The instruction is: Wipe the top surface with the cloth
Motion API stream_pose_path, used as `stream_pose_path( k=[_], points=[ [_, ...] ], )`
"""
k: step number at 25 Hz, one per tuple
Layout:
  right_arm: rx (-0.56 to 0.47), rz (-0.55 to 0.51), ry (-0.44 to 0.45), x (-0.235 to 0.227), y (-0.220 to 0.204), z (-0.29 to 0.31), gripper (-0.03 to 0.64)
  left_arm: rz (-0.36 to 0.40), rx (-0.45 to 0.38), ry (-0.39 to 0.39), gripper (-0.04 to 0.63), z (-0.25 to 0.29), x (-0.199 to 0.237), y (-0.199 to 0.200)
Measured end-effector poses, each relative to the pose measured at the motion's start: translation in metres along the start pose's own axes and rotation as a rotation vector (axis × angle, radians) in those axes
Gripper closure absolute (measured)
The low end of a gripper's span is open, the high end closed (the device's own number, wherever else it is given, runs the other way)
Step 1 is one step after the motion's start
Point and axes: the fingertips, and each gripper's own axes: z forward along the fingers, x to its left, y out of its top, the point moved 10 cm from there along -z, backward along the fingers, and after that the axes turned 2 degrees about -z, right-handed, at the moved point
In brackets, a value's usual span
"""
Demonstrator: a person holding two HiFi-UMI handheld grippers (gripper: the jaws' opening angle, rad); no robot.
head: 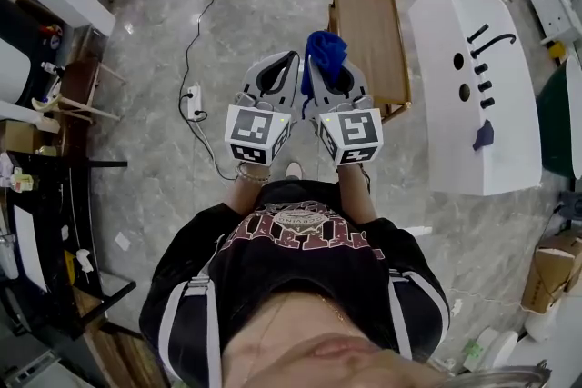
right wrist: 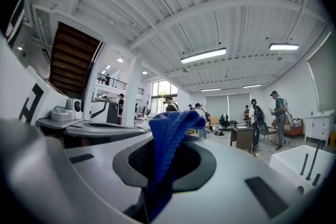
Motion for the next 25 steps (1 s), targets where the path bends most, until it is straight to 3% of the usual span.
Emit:
stream_pose_path(
  k=[16,25],
  points=[
    [0.026,0.019,-0.028,-0.045,-0.019,0.033,0.561,-0.011,0.025,0.004,0.548,0.054,0.016,-0.011],
    [0.03,0.019,-0.068,-0.06,-0.018,0.097,0.561,-0.013,0.03,-0.038,0.548,0.102,0.069,-0.006]
  ],
)
